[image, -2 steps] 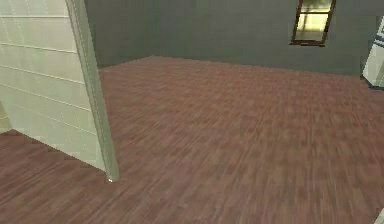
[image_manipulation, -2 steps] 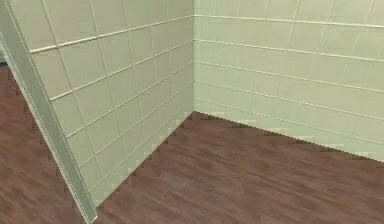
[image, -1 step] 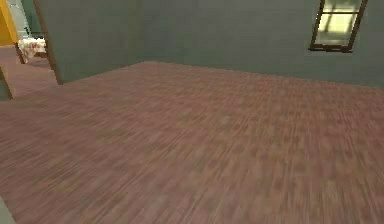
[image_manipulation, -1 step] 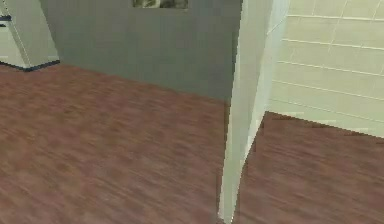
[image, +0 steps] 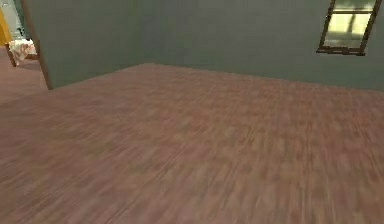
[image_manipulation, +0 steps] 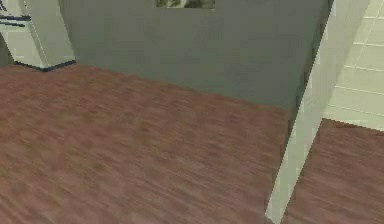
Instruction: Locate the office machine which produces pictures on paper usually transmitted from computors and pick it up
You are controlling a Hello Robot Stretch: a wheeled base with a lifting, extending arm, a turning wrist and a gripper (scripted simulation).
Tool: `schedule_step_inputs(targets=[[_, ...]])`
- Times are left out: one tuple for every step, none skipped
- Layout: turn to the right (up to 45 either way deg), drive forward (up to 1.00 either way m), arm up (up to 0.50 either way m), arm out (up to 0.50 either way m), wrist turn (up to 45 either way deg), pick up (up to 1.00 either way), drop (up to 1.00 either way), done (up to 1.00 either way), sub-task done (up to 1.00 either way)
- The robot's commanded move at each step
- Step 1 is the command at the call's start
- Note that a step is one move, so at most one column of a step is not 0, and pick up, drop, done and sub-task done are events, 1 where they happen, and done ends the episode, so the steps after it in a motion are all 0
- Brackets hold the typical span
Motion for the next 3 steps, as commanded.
schedule_step_inputs(targets=[[-27.0, 0.0, 0.0, 0.0, 0.0, 0.0, 0.0, 0.0, 0.0], [-3.0, 0.0, 0.0, 0.0, 0.0, 0.0, 0.0, 0.0, 0.0], [0.0, 0.25, 0.0, 0.0, 0.0, 0.0, 0.0, 0.0, 0.0]])
